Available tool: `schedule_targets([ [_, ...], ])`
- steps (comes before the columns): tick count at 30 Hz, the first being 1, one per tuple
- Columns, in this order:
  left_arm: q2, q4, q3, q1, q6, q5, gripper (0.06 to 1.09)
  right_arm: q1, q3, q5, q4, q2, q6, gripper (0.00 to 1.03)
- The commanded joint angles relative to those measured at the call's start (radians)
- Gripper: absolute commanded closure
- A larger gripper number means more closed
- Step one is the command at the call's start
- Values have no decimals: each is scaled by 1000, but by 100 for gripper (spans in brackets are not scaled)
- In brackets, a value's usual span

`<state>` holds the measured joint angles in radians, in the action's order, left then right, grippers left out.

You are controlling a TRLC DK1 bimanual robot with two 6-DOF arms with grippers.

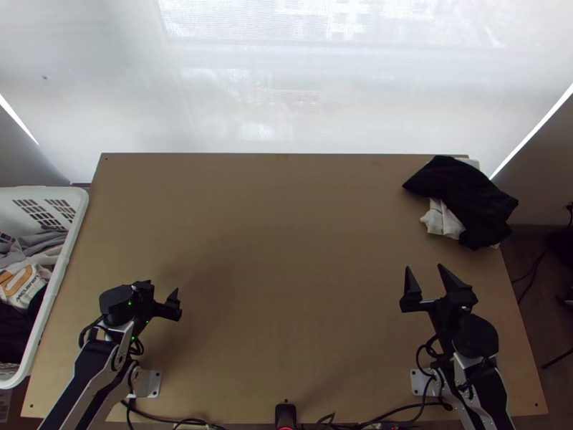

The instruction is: Fold the t-shirt

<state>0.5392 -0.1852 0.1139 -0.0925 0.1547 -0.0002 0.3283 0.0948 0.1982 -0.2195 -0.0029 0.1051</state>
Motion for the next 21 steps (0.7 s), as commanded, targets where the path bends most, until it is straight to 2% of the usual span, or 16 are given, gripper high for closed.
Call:
schedule_targets([
  [1, -7, 4, -5, -7, 3, 2, 10, 0, 0, 0, -1, 0, 1, 5],
  [18, -7, 3, -5, -7, 3, 0, 10, 3, 0, -2, 0, 0, 15, 5],
  [20, -7, 4, -5, -7, 3, 0, 10, 26, 0, 0, -37, 0, 216, 5],
  [21, -7, 3, -5, -7, 3, 0, 10, 29, 0, 0, -50, 3, 281, 5],
])
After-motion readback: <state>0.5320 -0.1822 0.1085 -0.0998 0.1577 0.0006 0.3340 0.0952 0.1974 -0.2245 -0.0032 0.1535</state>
